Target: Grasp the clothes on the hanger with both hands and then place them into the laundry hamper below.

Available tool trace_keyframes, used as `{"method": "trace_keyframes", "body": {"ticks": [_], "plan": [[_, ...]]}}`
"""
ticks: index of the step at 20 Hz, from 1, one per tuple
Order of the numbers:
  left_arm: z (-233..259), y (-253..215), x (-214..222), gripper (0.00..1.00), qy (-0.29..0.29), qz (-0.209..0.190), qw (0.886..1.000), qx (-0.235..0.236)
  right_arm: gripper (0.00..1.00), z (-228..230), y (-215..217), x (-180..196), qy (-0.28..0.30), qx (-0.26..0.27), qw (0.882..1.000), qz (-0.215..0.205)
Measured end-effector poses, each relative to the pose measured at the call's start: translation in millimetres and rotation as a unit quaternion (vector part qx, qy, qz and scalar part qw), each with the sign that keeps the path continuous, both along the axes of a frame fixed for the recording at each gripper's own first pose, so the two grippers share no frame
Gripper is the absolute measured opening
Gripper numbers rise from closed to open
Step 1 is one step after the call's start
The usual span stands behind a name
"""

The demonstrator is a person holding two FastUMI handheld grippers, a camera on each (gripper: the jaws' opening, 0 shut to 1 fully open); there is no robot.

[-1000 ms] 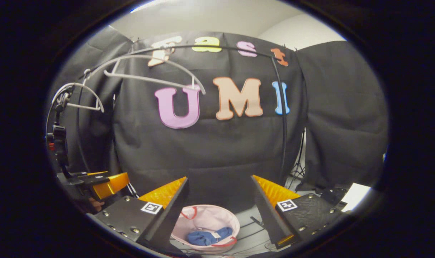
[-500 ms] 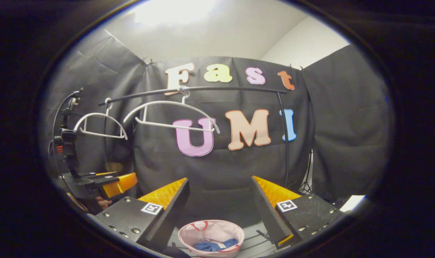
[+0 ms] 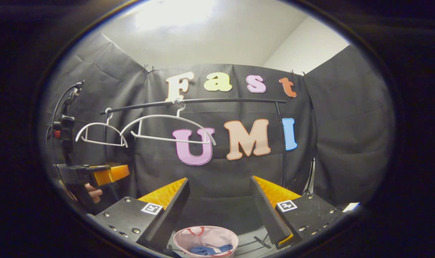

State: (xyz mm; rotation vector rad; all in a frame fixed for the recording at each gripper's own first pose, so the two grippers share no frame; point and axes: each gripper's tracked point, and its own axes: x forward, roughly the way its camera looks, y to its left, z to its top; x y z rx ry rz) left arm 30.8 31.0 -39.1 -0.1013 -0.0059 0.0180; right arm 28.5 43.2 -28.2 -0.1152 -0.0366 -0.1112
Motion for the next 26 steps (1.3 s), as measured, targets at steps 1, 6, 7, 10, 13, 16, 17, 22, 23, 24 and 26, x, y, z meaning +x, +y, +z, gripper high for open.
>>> {"method": "trace_keyframes", "body": {"ticks": [1, 6, 7, 10, 13, 16, 17, 22, 23, 24, 26], "plan": [[2.4, -5.6, 2.4, 0.92, -0.004, 0.001, 1.0, -0.002, 1.0, 2.9, -2.7, 1.1, -0.005, -0.004, 1.0, 0.006], [9.9, -34.8, 11.3, 0.92, -0.018, 0.008, 1.0, -0.005, 1.0, 9.8, -30.0, 4.9, -0.022, -0.002, 1.0, 0.016], [9.4, -41.7, 13.0, 0.92, -0.018, 0.006, 1.0, -0.003, 0.96, 10.4, -36.5, 5.7, -0.021, 0.0, 1.0, 0.017], [5.7, -54.2, 19.0, 0.92, -0.018, 0.01, 1.0, 0.006, 0.96, 16.5, -55.1, 8.2, -0.031, 0.007, 0.999, 0.013], [-4.4, -56.5, 25.0, 0.92, -0.017, 0.027, 0.999, 0.006, 0.98, 16.5, -60.3, 9.0, -0.035, 0.02, 0.999, 0.018], [-22.1, -65.0, 31.7, 0.93, 0.009, 0.022, 1.0, 0.008, 1.0, 10.9, -61.4, 5.2, -0.032, 0.02, 0.999, 0.028], [-25.1, -65.2, 32.7, 0.92, 0.012, 0.023, 1.0, 0.014, 1.0, 8.0, -61.5, 4.2, -0.029, 0.018, 0.999, 0.03], [-31.5, -81.9, 34.9, 0.93, 0.001, -0.003, 1.0, 0.02, 1.0, -9.8, -57.6, 8.9, -0.009, 0.018, 0.999, 0.05], [-32.2, -82.6, 34.8, 0.93, 0.0, -0.005, 1.0, 0.024, 1.0, -12.9, -59.2, 10.9, -0.005, 0.019, 0.999, 0.049], [-31.6, -83.8, 36.1, 0.93, -0.004, -0.009, 1.0, 0.03, 0.96, -15.2, -60.4, 13.8, -0.002, 0.019, 0.999, 0.047], [-29.4, -84.6, 38.1, 0.92, -0.009, -0.012, 0.999, 0.04, 0.96, -19.1, -62.0, 19.1, 0.001, 0.013, 0.999, 0.042]]}}
